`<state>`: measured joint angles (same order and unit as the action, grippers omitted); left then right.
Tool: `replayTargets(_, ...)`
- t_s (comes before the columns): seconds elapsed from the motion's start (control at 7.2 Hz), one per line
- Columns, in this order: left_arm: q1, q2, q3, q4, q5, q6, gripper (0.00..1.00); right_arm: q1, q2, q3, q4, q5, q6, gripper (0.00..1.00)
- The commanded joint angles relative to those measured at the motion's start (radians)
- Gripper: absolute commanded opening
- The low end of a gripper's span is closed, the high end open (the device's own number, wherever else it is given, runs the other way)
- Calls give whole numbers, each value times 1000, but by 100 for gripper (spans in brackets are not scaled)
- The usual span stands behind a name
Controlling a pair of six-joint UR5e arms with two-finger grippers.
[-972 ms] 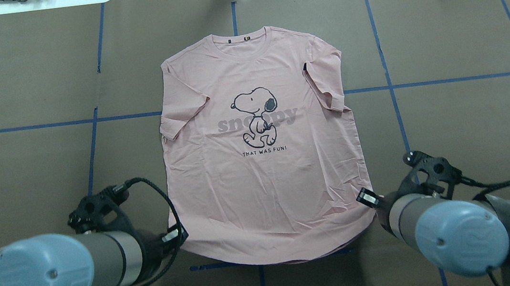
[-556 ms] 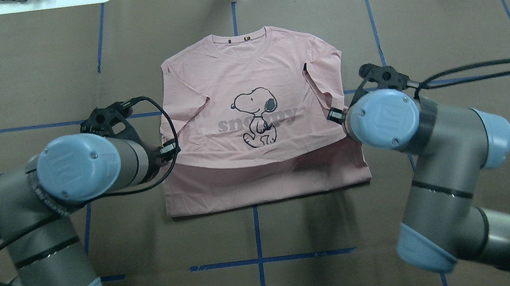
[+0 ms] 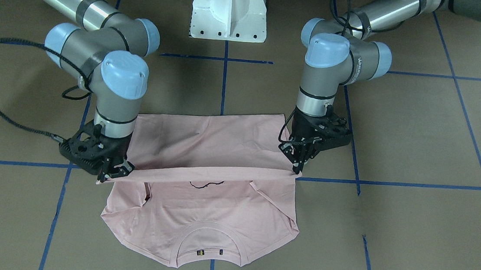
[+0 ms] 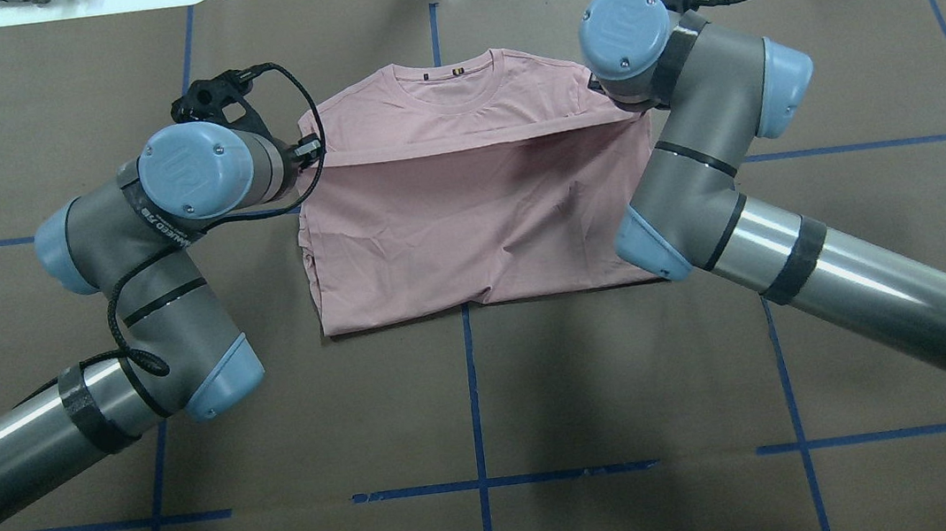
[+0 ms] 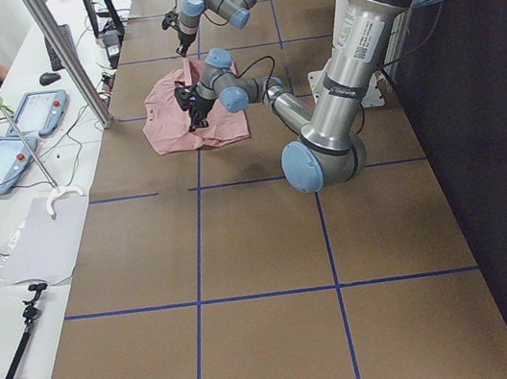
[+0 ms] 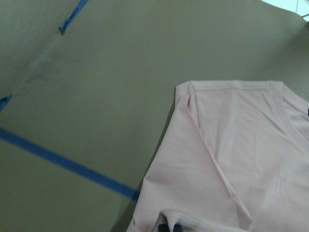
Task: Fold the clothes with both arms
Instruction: 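Lay the hem down near the collar and open both grippers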
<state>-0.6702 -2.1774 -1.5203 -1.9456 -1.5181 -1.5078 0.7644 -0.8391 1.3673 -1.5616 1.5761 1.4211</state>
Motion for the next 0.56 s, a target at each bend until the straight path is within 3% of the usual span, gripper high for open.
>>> replayTargets(0.0, -28, -54, 78, -45, 44, 55, 0, 29, 72, -128, 60, 27, -40, 0)
replayTargets(0.42, -25, -142, 273, -149, 65, 57, 0, 27, 72, -149, 72, 27, -44, 0)
